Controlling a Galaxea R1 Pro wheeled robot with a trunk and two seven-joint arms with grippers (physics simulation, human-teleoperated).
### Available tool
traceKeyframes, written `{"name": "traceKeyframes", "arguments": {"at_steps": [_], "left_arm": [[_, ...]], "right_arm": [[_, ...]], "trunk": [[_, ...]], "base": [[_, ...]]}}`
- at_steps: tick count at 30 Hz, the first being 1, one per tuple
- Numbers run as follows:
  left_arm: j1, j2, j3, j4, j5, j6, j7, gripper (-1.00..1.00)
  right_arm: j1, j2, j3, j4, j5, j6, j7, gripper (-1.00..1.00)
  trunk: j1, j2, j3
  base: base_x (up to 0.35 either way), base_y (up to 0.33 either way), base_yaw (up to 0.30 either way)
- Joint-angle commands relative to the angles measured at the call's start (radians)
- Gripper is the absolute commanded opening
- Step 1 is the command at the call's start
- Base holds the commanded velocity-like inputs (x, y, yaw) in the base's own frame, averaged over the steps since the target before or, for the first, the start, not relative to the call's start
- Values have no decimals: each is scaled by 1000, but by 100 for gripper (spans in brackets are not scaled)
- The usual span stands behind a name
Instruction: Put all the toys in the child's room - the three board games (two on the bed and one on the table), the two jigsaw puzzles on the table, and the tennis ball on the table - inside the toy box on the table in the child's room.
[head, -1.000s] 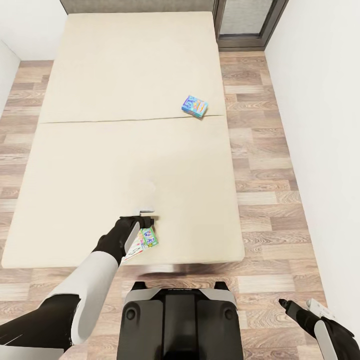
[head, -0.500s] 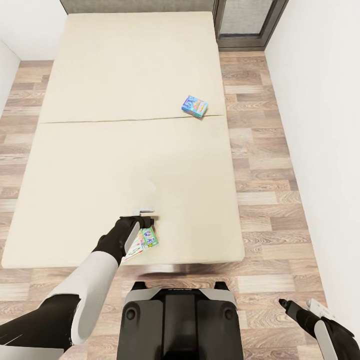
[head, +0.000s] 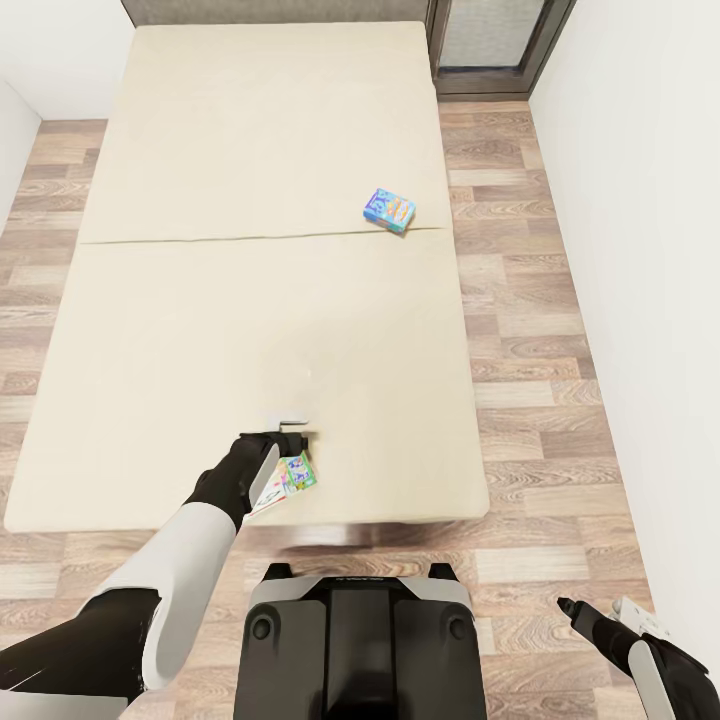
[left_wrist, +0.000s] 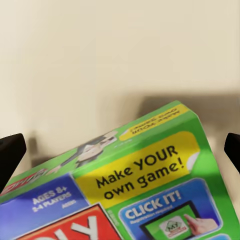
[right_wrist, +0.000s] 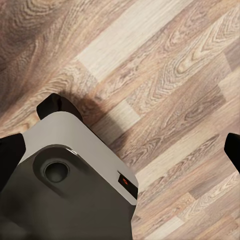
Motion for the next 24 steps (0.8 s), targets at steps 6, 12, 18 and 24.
{"name": "traceKeyframes", "arguments": {"at_steps": [6,12,18,24], "left_arm": [[0,-1,7,88,4,7,-1,100],[0,-1,7,87,4,7,-1,100],[0,-1,7,88,4,7,-1,100],[0,-2,7,87,4,8,0,100]], "right_arm": [[0,0,-2,-1,-2,6,3,100],[0,0,-2,-1,-2,6,3,100],[0,0,-2,-1,-2,6,3,100],[0,0,-2,-1,-2,6,3,100]], "trunk": [[1,-1,-1],[1,-1,-1],[1,-1,-1],[1,-1,-1]], "base": [[-5,0,0],[-1,0,0],[0,0,0],[-69,0,0]]}}
